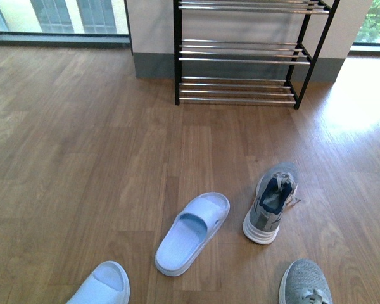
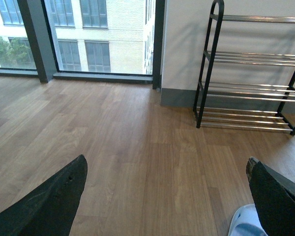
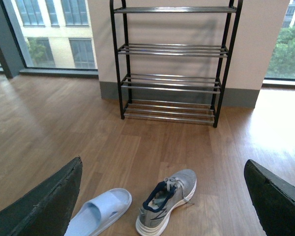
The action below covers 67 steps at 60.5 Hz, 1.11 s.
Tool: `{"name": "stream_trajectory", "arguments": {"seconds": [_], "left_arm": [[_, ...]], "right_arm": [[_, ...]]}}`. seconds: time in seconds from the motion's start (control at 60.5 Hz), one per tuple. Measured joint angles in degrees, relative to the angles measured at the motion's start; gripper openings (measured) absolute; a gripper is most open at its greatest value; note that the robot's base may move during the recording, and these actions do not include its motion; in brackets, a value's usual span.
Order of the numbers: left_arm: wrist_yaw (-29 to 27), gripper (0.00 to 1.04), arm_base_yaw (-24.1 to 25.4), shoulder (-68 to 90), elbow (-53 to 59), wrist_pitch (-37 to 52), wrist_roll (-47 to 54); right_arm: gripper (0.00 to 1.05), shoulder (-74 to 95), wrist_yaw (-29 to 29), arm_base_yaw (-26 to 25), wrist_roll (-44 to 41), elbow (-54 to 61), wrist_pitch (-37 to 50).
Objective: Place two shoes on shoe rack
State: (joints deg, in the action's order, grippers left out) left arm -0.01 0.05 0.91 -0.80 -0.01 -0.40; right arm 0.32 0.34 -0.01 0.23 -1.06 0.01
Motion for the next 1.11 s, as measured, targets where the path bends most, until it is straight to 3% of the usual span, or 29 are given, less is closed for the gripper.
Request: {"name": "stream_trajectory", "arguments": {"seconds": [0.066, 0.099, 0.231, 0.347, 0.413, 0.628, 0.809, 1.107], "left_arm": [[0.0, 0.95, 0.0, 0.0, 0.0, 0.0, 0.0], [0.0, 0.95, 0.0, 0.0, 0.0, 0.0, 0.0], [0.0, 0.95, 0.0, 0.0, 0.0, 0.0, 0.0], [0.0, 0.95, 0.0, 0.0, 0.0, 0.0, 0.0], [0.0, 0.95, 0.0, 0.0, 0.0, 0.0, 0.0], [0.0, 0.95, 0.0, 0.0, 0.0, 0.0, 0.0], [0.0, 0.95, 0.0, 0.0, 0.0, 0.0, 0.0], [0.0, 0.95, 0.0, 0.0, 0.0, 0.0, 0.0]], "right_arm": [[0.95, 3.1, 7.6, 1.5, 1.5, -1.2, -3.0], [0.95, 7.0, 8.7, 0.1, 2.5, -1.8, -3.0], [0.95, 24.2, 1.0, -8.7, 2.0, -3.2, 3.8], [0.95, 50.5, -4.2, -17.3, -2.1, -3.7, 20.5], [0.95, 66.7, -4.3, -19.3, -4.5, -5.2, 30.0], [0.95, 113.2, -3.4, -18.6, -8.7, -12.1, 47.8], [0.95, 132.9, -4.5, -17.2, -7.7, -16.4, 49.3], [0.95, 146.5, -7.4, -15.5, -1.6, -23.1, 47.5]]}}
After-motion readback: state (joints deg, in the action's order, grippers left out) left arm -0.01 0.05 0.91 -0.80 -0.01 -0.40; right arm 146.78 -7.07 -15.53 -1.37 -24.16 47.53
